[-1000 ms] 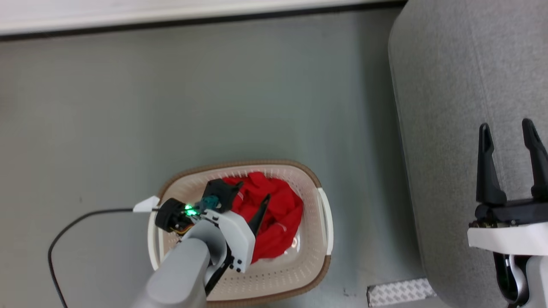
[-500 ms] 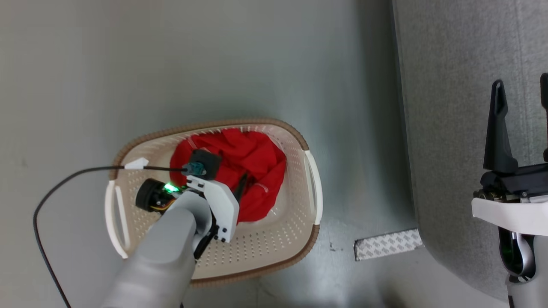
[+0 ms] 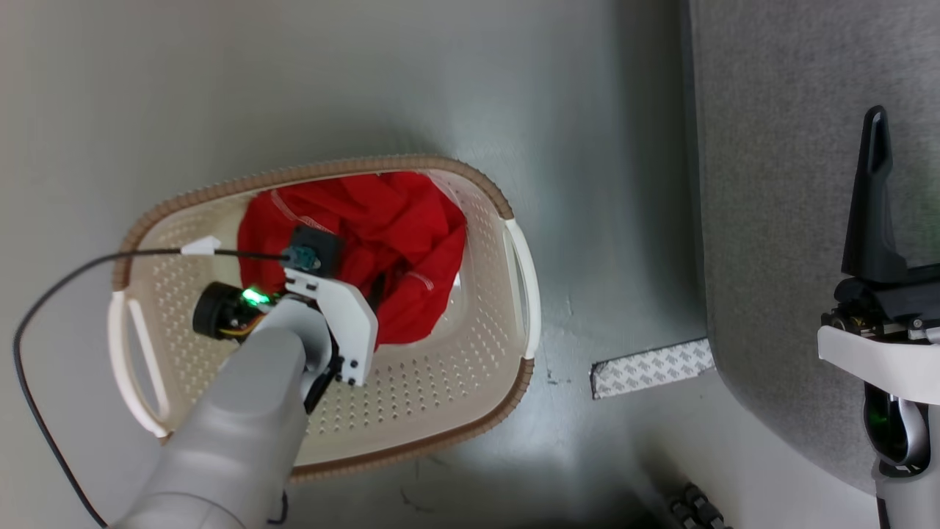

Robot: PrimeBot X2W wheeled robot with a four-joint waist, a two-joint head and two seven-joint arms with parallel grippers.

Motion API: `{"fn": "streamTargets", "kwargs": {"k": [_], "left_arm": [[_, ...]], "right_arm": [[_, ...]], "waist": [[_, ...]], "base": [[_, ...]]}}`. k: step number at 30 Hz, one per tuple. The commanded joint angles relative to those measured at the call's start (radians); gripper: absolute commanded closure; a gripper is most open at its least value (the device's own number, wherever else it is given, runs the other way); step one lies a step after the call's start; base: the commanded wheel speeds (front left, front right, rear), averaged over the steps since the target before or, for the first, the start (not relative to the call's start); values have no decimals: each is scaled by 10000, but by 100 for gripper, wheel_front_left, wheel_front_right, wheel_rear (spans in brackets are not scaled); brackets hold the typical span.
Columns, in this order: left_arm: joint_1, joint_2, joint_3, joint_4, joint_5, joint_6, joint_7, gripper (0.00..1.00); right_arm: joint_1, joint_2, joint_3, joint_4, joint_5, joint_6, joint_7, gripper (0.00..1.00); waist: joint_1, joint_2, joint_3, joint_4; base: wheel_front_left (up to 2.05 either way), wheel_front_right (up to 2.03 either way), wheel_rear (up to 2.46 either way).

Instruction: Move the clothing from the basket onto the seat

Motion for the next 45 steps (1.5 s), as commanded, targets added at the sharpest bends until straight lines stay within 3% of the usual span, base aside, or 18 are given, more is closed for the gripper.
{"fn": "streamTargets", "kwargs": {"k": [1,11,12,13,14,15,22,31,45], "left_arm": [[-134,129,-9,65,52,14,-31,0],[-528,240,-452,321,352,71,-111,0],[-556,221,-476,334,358,79,-167,10],[-587,206,-496,348,359,87,-201,59],[-594,186,-542,363,374,56,-229,86],[-597,150,-587,365,382,12,-304,100],[-414,-13,-827,283,138,-155,-1020,100],[276,-209,-860,-380,-482,-243,-1763,100],[2412,-276,-489,-3237,-1826,-255,-1832,100]], "right_arm": [[-68,-3,-12,-49,76,6,3,0],[229,-31,-28,-237,78,6,13,0],[259,-32,-33,-252,95,6,13,0],[281,-36,-39,-274,115,6,13,0],[302,-41,-49,-285,141,6,14,0],[319,-53,-58,-290,168,6,14,0],[326,-62,-97,-118,209,-7,11,0],[576,-52,-202,251,195,-7,5,0],[1537,-291,-515,1024,66,-7,5,0]], "waist": [[-1,0,192,-67],[-1,0,705,-225],[-1,0,725,-234],[-1,0,742,-242],[-1,0,751,-252],[-1,0,752,-263],[-1,0,375,-228],[-1,0,-1095,147],[-1,0,-3958,881]], "base": [[0,0,0],[0,0,0],[0,0,0],[0,0,0],[0,0,0],[0,0,0],[0,0,0],[0,0,0],[0,0,0]]}}
